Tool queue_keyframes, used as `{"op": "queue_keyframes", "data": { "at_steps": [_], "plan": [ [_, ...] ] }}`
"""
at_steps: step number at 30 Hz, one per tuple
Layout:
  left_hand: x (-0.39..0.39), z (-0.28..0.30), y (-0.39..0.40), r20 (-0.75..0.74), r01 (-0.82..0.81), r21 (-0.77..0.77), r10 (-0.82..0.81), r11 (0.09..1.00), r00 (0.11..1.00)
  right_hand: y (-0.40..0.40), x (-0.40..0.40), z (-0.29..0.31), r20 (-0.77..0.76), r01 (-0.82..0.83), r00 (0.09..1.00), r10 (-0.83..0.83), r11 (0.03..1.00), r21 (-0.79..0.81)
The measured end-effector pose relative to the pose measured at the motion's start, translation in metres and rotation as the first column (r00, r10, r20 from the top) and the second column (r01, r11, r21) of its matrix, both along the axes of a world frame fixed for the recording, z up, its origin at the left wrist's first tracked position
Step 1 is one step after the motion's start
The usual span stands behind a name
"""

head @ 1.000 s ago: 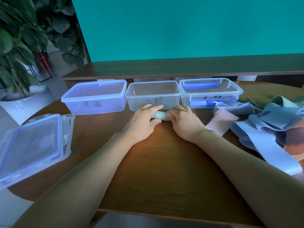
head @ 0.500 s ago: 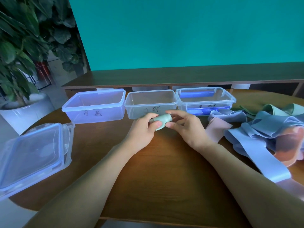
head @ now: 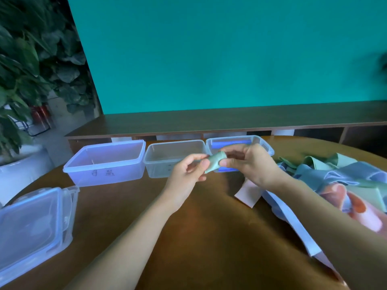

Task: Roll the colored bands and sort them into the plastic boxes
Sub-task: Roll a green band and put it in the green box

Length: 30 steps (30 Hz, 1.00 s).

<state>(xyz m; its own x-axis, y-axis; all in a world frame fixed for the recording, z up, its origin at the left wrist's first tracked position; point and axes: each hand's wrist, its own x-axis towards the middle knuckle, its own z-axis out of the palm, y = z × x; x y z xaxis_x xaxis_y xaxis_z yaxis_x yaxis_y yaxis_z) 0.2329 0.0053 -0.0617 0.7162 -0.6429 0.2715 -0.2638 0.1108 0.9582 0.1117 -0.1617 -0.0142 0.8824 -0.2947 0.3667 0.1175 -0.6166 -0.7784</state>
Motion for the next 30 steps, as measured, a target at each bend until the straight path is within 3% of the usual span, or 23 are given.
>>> {"op": "queue_keyframes", "data": {
  "at_steps": [2, 5, 12, 18, 30],
  "plan": [
    [-0.003, 0.004, -0.018, -0.026, -0.042, -0.058, 0.041, 0.997, 0.999, -0.014, 0.000, 0.014, 0.001, 0.043, 0.999, -0.043, 0.998, -0.049],
    [-0.007, 0.009, -0.042, -0.007, -0.230, -0.118, 0.231, 0.966, 0.973, -0.041, 0.007, 0.032, 0.017, 0.123, 0.992, -0.121, 0.982, -0.147],
    [-0.001, -0.012, -0.079, 0.250, -0.470, -0.104, 0.481, 0.876, 0.841, -0.087, 0.049, 0.038, -0.085, 0.186, 0.967, -0.239, 0.897, -0.401],
    [0.009, -0.039, -0.082, 0.424, -0.514, -0.088, 0.499, 0.853, 0.755, -0.110, 0.098, 0.012, -0.192, 0.124, 0.954, -0.231, 0.885, -0.448],
    [0.011, -0.040, -0.084, 0.498, -0.509, -0.028, 0.454, 0.860, 0.739, -0.108, 0.139, -0.002, -0.313, 0.060, 0.928, -0.203, 0.909, -0.411]
  ]
}}
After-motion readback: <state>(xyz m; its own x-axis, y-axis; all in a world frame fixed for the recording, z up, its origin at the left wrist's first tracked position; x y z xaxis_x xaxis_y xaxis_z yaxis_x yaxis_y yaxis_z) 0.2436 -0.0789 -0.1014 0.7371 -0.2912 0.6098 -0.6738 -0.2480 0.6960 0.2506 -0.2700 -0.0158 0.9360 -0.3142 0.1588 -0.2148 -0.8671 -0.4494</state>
